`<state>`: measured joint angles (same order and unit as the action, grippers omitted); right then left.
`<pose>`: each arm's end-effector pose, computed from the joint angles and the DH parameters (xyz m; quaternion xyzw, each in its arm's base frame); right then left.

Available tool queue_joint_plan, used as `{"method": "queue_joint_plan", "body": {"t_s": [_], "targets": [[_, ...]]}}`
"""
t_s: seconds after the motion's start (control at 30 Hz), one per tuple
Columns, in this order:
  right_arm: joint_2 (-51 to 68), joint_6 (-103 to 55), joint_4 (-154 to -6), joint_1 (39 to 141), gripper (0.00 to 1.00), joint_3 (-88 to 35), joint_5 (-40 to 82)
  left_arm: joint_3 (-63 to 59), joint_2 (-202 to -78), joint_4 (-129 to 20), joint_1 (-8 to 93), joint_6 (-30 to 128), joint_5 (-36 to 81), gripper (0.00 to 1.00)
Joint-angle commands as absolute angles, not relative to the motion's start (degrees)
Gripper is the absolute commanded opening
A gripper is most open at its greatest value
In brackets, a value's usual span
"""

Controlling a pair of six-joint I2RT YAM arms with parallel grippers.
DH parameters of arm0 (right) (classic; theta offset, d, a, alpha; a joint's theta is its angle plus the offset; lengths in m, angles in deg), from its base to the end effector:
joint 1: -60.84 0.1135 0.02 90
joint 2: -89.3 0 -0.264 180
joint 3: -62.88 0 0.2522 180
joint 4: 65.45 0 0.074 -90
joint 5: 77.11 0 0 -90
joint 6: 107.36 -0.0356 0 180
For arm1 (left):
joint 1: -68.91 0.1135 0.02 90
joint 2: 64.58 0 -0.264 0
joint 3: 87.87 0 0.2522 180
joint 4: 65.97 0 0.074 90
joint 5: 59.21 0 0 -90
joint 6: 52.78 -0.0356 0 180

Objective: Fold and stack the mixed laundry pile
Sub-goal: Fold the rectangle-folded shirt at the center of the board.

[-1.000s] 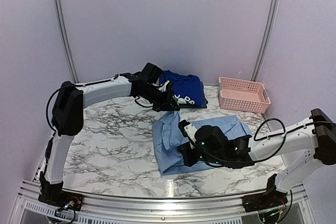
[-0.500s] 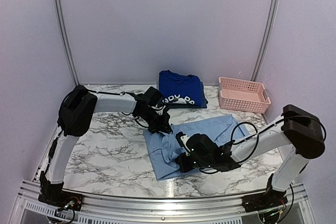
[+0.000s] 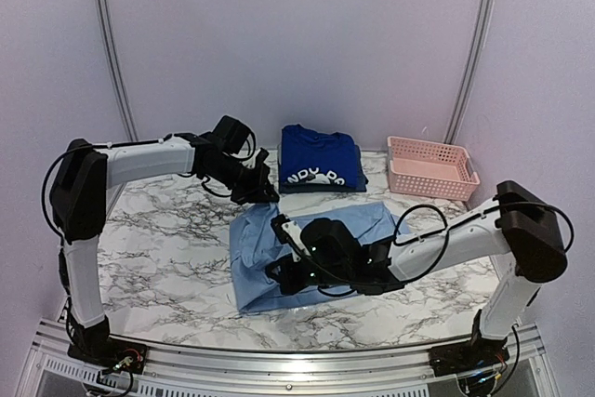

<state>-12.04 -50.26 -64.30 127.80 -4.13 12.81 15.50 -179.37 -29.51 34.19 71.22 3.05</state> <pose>0.1456 0.3422 0.1701 -0.2573 0.8411 0.3637 0.3067 0.3593 -0.2692 0.2250 0.0918 0.9054 -0.3816 0.1617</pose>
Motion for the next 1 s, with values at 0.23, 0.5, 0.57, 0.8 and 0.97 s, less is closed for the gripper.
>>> {"method": "queue_joint_plan", "body": {"t_s": [0.23, 0.5, 0.57, 0.8, 0.97], "targets": [[3.9, -56.1, -58.6, 125.4, 0.00, 10.8, 8.3, 31.3, -185.1, -29.1, 31.7, 74.0, -0.6, 0.00], [13.3, -63.8, -53.4, 124.1, 0.00, 23.2, 3.9, 40.3, -194.8, -32.5, 28.5, 76.5, -1.8, 0.00], [14.6, -65.5, -52.4, 123.8, 0.00, 25.8, 2.8, 40.6, -197.3, -35.0, 28.2, 77.7, -2.4, 0.00], [16.0, -73.2, -47.1, 121.2, 0.00, 35.2, 0.8, 43.1, -205.4, -39.5, 26.7, 80.1, -3.2, 0.00], [14.2, -75.8, -44.1, 118.7, 0.00, 38.6, -0.3, 43.5, -208.4, -41.9, 26.6, 81.3, -2.0, 0.00]]}}
